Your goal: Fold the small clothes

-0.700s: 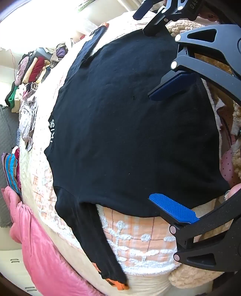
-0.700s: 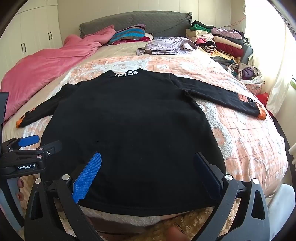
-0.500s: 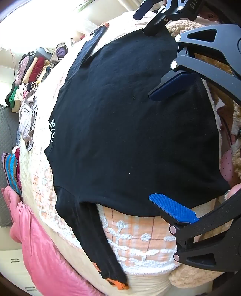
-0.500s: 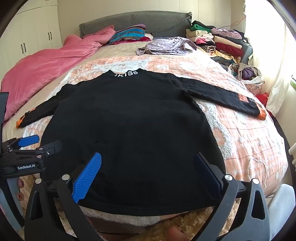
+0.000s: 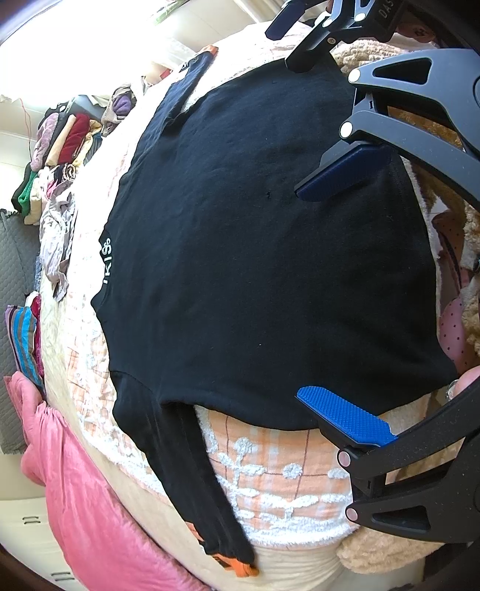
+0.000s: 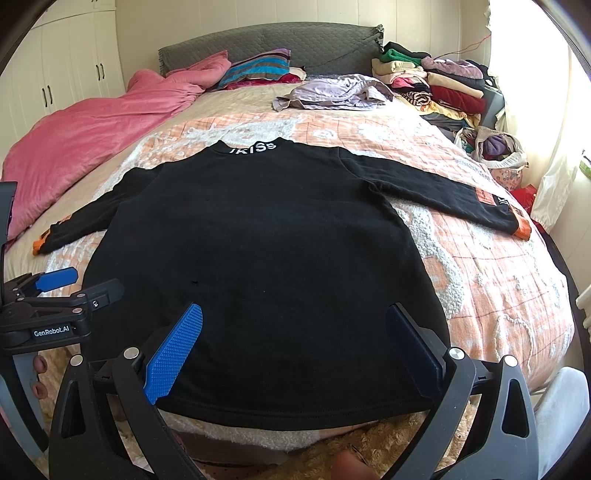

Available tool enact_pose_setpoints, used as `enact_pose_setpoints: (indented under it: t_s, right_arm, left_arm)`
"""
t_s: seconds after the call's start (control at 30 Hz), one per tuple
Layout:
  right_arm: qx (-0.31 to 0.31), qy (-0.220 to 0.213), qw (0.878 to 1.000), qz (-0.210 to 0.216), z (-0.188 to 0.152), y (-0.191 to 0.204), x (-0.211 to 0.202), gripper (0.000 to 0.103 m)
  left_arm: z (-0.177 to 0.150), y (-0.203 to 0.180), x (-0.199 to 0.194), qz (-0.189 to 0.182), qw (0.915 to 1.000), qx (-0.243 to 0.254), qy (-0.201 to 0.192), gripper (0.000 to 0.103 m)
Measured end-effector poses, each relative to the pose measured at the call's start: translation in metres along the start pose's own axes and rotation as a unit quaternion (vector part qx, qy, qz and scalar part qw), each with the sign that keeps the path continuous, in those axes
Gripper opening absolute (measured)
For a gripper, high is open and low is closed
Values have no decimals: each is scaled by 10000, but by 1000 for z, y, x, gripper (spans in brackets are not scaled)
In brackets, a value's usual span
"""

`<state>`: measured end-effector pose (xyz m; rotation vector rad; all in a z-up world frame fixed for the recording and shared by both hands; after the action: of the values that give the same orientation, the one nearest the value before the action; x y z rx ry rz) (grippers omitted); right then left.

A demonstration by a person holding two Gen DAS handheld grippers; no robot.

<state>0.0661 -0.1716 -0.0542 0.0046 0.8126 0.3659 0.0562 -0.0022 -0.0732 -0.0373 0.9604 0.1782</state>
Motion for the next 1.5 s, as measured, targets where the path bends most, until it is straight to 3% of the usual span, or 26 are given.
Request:
enact_pose_setpoints:
  t_s: [0.47, 0.83, 1.5]
  right_arm:
    - [-2, -10, 10000, -17, 7, -8, -2, 99]
    - [179, 124, 9998, -16, 25, -18, 10, 99]
    - [611, -396, 9971, -214, 88, -73, 32, 99]
  left_arm:
    - [5, -1, 5, -6, 10000, 27, 37, 94]
    - [31, -1, 16, 9, 10000, 27, 27, 94]
    - [94, -20, 48, -10, 10000, 19, 2, 94]
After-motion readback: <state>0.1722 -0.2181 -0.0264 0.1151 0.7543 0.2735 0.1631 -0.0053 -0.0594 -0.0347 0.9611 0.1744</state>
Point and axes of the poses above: each gripper's, at about its wrist camera, not at the fingertips, and x roughly the way its jaws point, y to its left, z to its top, the point moved 10 cm from there along x, roughly the way its jaws point, and after that the axes turned 9 degrees about z, right-handed, at the moved point
